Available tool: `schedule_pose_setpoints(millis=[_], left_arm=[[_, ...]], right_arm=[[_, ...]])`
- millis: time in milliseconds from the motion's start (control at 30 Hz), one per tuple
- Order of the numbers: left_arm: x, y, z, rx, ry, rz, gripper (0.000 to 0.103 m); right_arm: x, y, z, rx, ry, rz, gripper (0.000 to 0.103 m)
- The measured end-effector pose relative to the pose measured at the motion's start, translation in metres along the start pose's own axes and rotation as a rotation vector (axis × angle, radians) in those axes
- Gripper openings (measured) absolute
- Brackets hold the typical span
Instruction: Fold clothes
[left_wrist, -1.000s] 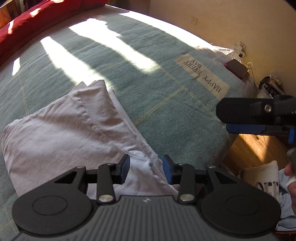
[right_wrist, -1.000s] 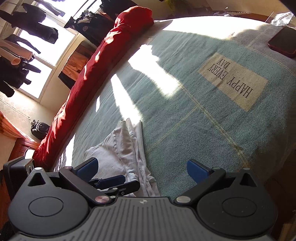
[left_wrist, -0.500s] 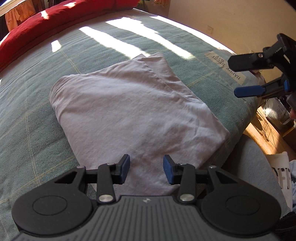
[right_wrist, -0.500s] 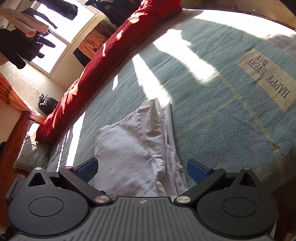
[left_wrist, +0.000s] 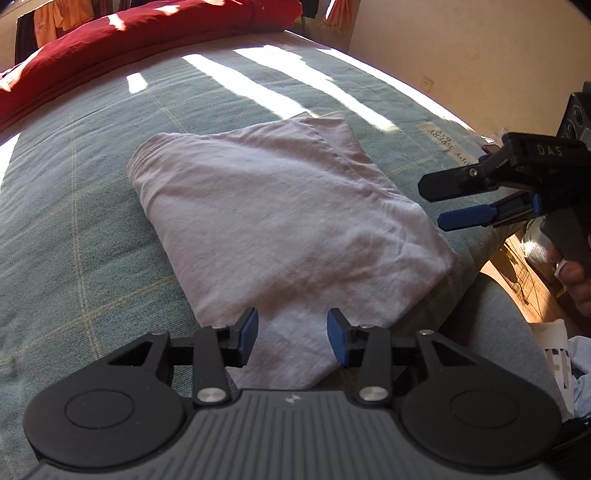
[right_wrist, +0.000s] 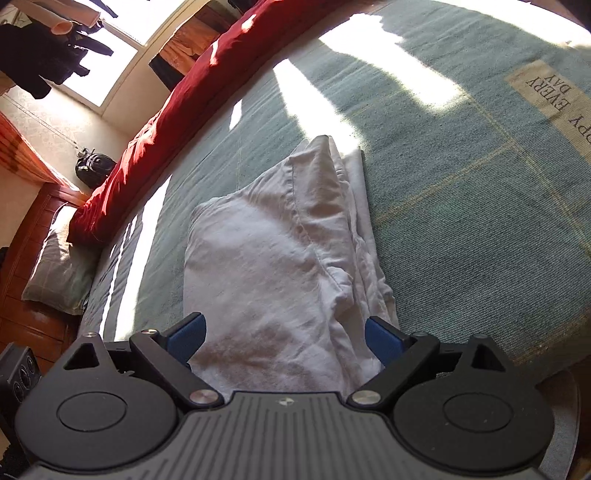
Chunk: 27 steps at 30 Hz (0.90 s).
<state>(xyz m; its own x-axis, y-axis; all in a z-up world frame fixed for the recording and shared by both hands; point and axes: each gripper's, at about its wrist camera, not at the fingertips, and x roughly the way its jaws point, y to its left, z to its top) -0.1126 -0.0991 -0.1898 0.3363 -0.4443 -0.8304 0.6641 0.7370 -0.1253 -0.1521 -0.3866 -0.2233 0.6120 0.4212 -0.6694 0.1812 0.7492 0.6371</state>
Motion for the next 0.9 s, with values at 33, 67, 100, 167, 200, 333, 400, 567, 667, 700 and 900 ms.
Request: schedule_pose_setpoints(millis=[33,67,100,167,200,333,400,567,667,700,900], left_arm=[[0.000,0.001,-0.001,-0.001,-0.003,0.002,0.041],[0.000,0.002,-0.001,-0.004,-0.003,0.002,0.041],[0.001,0.003,-0.001,-0.008,-0.002,0.000,0.041],[0.003,0.004,-0.001,-0.014,0.001,-0.003,0.041],[0.004,0.004,-0.001,-0.018,0.002,-0.005,0.041],[0.006,0.002,-0.001,-0.020,0.006,-0.013,0.041],[0.006,0.001,-0.001,-0.015,0.010,-0.011,0.041],[0.005,0.002,0.000,-0.017,0.017,-0.010,0.041],[0.005,0.001,0.001,-0.015,0.022,-0.008,0.041],[0.005,0.001,0.002,-0.014,0.021,-0.010,0.041],[0.003,-0.006,0.007,0.007,0.012,-0.034,0.041]], right_arm=[[-0.003,-0.005,0.000,0.003,0.001,0.001,0.085],[-0.005,-0.011,0.000,0.013,0.009,0.007,0.080],[-0.007,-0.017,-0.001,0.023,0.018,0.013,0.076],[-0.008,-0.030,-0.004,0.055,0.035,0.015,0.067],[-0.007,-0.035,-0.005,0.076,0.048,0.024,0.066],[0.005,-0.052,-0.015,0.160,0.088,0.070,0.065],[0.013,-0.056,-0.018,0.171,0.104,0.079,0.065],[0.021,-0.053,-0.017,0.151,0.093,0.128,0.049],[0.024,-0.054,-0.017,0.140,0.091,0.107,0.016],[0.024,-0.055,-0.017,0.144,0.089,0.102,0.015],[-0.001,-0.043,-0.001,0.107,0.018,0.131,0.009]])
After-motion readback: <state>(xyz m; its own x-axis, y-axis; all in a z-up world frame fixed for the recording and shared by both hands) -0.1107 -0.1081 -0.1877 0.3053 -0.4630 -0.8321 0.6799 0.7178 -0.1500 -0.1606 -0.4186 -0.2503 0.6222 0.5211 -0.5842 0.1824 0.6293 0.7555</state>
